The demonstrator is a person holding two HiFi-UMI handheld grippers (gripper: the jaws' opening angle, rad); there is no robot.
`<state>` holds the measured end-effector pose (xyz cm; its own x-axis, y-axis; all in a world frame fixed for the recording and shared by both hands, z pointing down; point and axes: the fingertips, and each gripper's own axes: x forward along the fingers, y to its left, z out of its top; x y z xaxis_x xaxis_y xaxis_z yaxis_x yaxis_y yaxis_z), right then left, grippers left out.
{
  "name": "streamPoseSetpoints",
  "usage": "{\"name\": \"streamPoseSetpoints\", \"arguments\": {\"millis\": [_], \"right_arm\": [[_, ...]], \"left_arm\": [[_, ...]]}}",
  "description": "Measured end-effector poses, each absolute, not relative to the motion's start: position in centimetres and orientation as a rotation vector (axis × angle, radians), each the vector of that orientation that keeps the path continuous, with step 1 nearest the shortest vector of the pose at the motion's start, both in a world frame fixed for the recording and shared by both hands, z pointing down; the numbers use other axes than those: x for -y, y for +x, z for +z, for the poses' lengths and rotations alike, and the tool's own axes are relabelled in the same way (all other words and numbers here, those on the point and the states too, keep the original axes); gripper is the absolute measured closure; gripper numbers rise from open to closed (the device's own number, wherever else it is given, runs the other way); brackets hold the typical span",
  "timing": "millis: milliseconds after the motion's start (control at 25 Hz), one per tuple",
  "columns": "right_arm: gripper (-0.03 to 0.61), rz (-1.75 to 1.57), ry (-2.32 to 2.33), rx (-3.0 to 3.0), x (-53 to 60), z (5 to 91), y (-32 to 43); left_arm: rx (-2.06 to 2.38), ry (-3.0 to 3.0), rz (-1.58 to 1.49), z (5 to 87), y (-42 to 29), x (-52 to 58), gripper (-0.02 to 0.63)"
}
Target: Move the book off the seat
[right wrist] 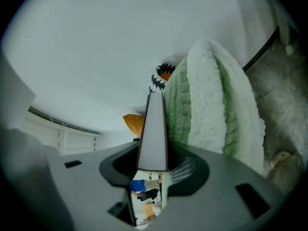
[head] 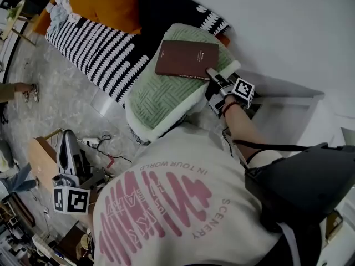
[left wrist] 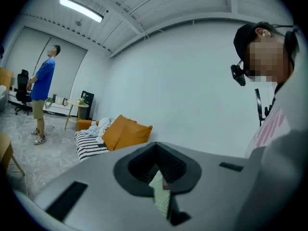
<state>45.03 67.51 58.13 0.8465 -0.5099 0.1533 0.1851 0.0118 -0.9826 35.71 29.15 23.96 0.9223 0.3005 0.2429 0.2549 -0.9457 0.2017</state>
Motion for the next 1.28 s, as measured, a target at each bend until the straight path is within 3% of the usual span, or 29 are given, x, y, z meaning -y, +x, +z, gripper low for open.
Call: {"name": "streamPoseSetpoints", "arguments": {"millis": [640,1280], "right_arm": [[0.419,-0.529,-1.506,-0.144,-67.5,58.5,44.2],[0.419,-0.537,-1.546,-0.211,-67.9,58.7,44.3]], "left_arm": [[-0.440,2.833,0.386,25.6,35.7,-27.1,0.606],[-0.220,2.758,0.385,27.9,30.2,-24.2,0.606]]}}
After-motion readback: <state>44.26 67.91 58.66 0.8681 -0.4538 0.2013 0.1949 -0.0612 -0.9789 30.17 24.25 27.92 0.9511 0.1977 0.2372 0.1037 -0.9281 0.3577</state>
